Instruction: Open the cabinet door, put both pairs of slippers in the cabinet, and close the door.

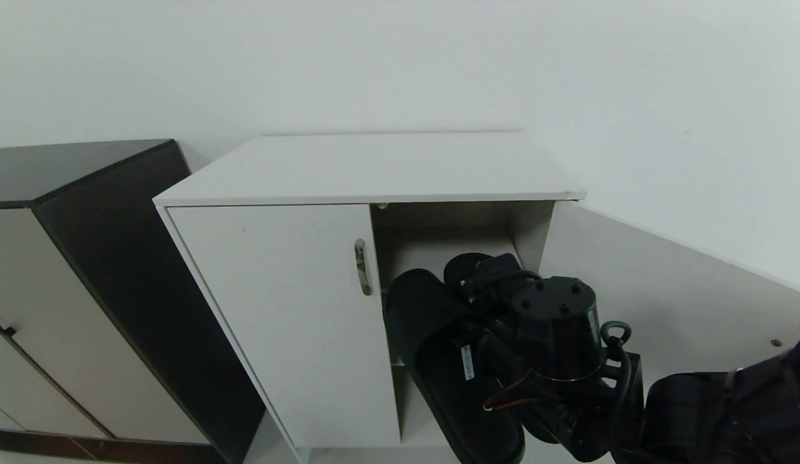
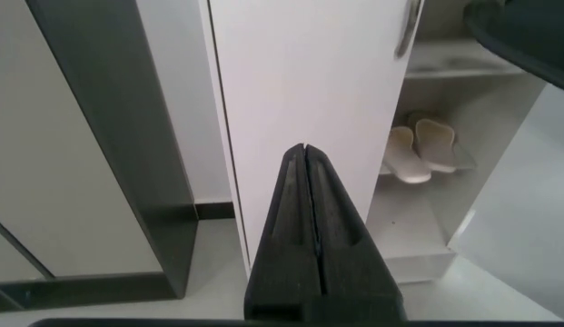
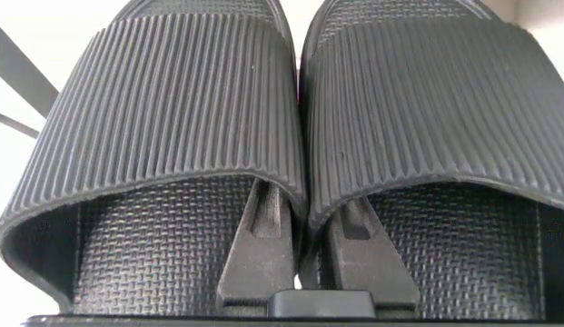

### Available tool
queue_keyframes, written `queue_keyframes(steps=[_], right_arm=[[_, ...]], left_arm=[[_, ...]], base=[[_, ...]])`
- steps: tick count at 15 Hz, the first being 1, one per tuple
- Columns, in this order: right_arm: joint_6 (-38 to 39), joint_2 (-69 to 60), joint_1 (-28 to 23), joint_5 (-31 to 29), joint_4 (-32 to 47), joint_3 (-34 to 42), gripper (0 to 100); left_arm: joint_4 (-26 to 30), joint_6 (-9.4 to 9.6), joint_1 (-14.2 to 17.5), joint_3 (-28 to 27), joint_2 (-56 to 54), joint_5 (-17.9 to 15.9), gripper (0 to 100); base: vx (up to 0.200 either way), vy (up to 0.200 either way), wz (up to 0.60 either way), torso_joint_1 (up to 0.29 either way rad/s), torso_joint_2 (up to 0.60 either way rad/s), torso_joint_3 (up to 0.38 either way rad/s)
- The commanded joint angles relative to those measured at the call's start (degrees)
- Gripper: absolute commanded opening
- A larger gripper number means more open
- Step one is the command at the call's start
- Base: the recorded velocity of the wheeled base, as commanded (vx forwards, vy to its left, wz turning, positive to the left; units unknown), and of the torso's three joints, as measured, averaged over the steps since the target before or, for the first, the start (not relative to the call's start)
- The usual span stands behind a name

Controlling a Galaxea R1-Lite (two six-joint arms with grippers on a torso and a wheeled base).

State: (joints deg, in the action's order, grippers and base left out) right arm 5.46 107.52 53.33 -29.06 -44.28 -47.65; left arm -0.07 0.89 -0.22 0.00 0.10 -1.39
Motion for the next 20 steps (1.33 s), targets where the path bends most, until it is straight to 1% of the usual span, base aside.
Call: queue_keyframes(steps=[1, 7, 12, 14, 16, 17, 18, 20], right_arm=[[0.0, 0.1, 0.0, 0.0, -0.1, 0.0, 0], [0.0, 0.1, 0.0, 0.0, -0.1, 0.1, 0], [0.0, 0.2, 0.0, 0.0, -0.1, 0.0, 0], [-0.1, 0.1, -0.2, -0.1, -0.2, -0.1, 0], [-2.0, -0.4, -0.3, -0.5, -1.0, -0.9, 0], [-2.6, -0.8, -0.2, -2.2, -0.4, -2.0, 0], [-2.1, -0.9, 0.2, -4.3, 3.1, -4.8, 0], [4.0, -2.1, 1.9, -6.7, 16.6, -11.4, 0]], left_arm=[[0.0, -0.01, 0.0, 0.0, 0.1, 0.0, 0], [0.0, -0.01, 0.0, 0.0, 0.1, 0.0, 0], [0.0, -0.01, 0.0, 0.0, 0.1, 0.0, 0], [0.0, -0.01, 0.0, 0.0, 0.0, 0.0, 0], [0.0, -0.01, 0.0, 0.0, 0.0, 0.0, 0], [0.0, -0.01, 0.0, 0.0, 0.0, 0.0, 0], [0.0, -0.01, 0.0, 0.0, 0.0, 0.0, 0], [0.0, -0.01, 0.0, 0.0, 0.0, 0.0, 0]], base=[[0.0, 0.0, 0.0, -0.144, 0.47, 0.315], [0.0, 0.0, 0.0, -0.114, 0.46, 0.343], [0.0, 0.0, 0.0, -0.041, 0.42, 0.376], [0.0, 0.0, 0.0, -0.005, 0.18, 0.164], [0.0, 0.0, 0.0, -0.001, 0.03, 0.021], [0.0, 0.0, 0.0, 0.0, 0.0, 0.0], [0.0, 0.0, 0.0, 0.0, 0.0, 0.0], [0.0, 0.0, 0.0, 0.0, 0.0, 0.0]])
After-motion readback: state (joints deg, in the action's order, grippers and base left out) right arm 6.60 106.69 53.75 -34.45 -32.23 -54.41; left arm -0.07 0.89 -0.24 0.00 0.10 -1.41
